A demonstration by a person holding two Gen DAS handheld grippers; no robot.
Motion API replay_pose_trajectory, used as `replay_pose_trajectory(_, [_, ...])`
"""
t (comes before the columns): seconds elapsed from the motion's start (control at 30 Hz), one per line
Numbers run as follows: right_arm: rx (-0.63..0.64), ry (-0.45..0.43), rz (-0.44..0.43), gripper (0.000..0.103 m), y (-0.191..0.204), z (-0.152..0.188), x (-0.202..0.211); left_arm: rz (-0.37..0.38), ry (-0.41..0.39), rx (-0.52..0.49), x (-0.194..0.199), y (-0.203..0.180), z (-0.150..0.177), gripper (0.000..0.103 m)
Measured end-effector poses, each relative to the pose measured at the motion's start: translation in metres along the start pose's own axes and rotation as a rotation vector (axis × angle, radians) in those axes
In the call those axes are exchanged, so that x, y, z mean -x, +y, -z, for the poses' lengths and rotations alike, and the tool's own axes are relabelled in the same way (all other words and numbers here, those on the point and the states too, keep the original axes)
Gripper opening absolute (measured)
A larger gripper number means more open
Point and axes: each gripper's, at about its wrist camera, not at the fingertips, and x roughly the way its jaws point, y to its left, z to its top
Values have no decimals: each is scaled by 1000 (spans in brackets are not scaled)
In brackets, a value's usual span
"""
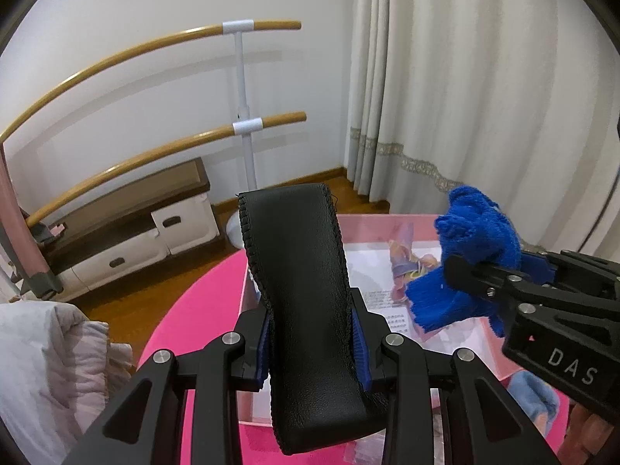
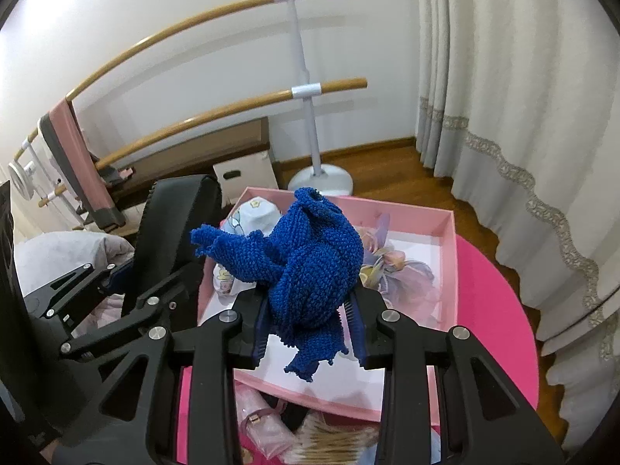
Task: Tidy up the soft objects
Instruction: 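Lower the black pouch and blue knitted cloth into the pink box, open both grippers, then withdraw both tools from the box and hold above the table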
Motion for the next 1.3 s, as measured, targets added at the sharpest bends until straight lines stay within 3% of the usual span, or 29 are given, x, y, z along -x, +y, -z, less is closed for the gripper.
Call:
replay_pose_trajectory(0.2, [-20,51,-9,32,-3,1,-27,-4,33,4,-37,-1,-20,31])
replay_pose_trajectory(0.67, [-69,110,-7,35,-13,2,-53,1,73,5,-66,-2,-26,32])
replay_pose_trajectory(0.83, [-91,113,-1,44,-18,3,-55,-16,83,11,-73,0,-27,41])
replay_pose_trajectory(0.93, [-105,107,1,45,-21,3,-53,-26,83,15,-73,2,-27,55])
replay_pose_trajectory(0.97, [-116,101,-5,53,-24,3,-52,-24,83,16,-71,2,-25,70])
replay_pose_trajectory(1.0, [-130,93,-13,74,-26,3,-50,-14,75,19,-69,2,-24,87])
replay_pose_trajectory(1.07, [-139,74,-27,97,-27,3,-46,-22,31,25,-60,5,-22,98])
replay_pose_trajectory(1.1, [-141,70,-34,103,-26,3,-44,-26,16,26,-56,6,-21,100])
replay_pose_trajectory(1.3, [-173,26,-21,103,-31,3,-22,-42,-42,42,-24,15,-13,103])
